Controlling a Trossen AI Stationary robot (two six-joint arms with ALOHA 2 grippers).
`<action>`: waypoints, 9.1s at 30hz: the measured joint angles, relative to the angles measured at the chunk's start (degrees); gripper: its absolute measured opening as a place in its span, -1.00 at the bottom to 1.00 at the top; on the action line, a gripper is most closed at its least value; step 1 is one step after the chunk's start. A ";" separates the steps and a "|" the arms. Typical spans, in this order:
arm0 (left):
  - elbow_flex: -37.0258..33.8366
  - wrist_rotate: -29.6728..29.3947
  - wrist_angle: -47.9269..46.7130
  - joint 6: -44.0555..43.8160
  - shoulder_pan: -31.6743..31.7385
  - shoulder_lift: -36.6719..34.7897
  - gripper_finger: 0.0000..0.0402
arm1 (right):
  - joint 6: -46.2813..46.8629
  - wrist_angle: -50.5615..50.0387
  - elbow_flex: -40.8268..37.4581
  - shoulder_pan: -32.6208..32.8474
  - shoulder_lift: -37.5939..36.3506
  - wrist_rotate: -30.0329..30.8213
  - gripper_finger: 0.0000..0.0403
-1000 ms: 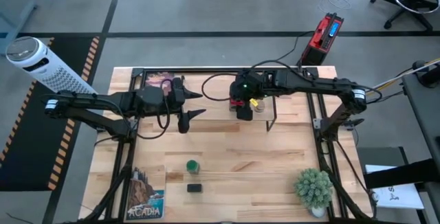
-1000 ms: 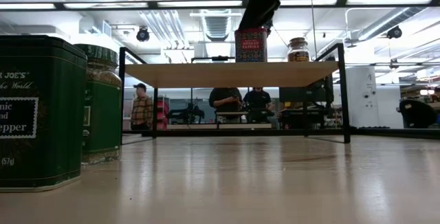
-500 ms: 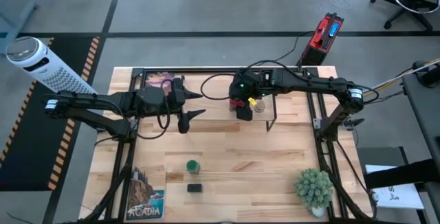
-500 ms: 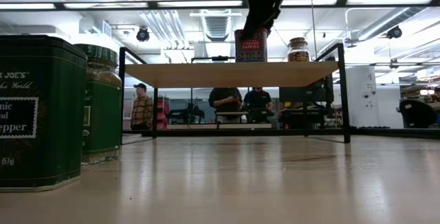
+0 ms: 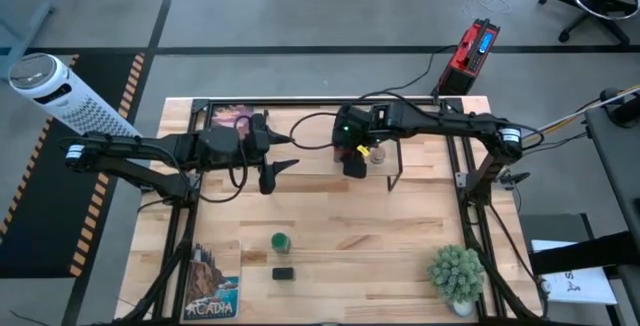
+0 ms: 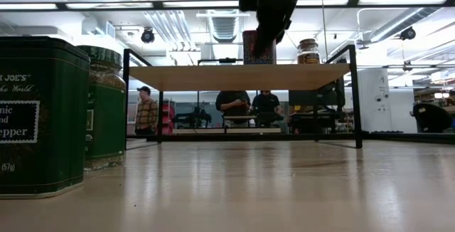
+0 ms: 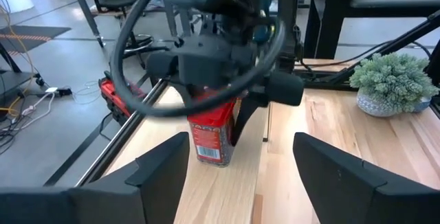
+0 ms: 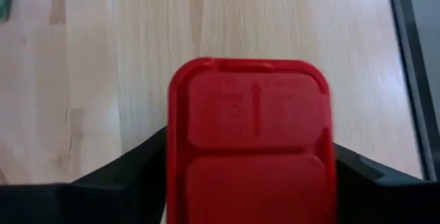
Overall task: Shelf spices
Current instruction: Remove the red seasoning can from the shelf, then remove the transparent seasoning bottle from the shelf
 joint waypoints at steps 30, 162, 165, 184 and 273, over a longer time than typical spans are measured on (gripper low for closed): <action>0.00 0.11 -11.03 0.23 0.02 -0.11 0.12 | 0.95 -0.92 1.32 1.95 -0.23 -2.55 -0.04; 0.01 -0.95 -4.86 0.43 0.00 -7.02 0.12 | 34.99 20.74 -0.37 41.40 18.13 8.19 0.43; 0.02 -0.94 -4.88 0.43 0.00 -7.02 0.12 | 33.84 16.50 2.01 41.11 17.92 9.28 0.45; 0.01 -0.90 -5.01 0.35 0.00 -7.02 0.12 | 30.77 -13.35 10.14 37.22 -4.66 33.77 0.36; -0.74 -0.88 -9.21 -1.99 0.02 -7.02 0.12 | 6.42 -10.67 -13.00 -1.66 -11.85 6.55 0.32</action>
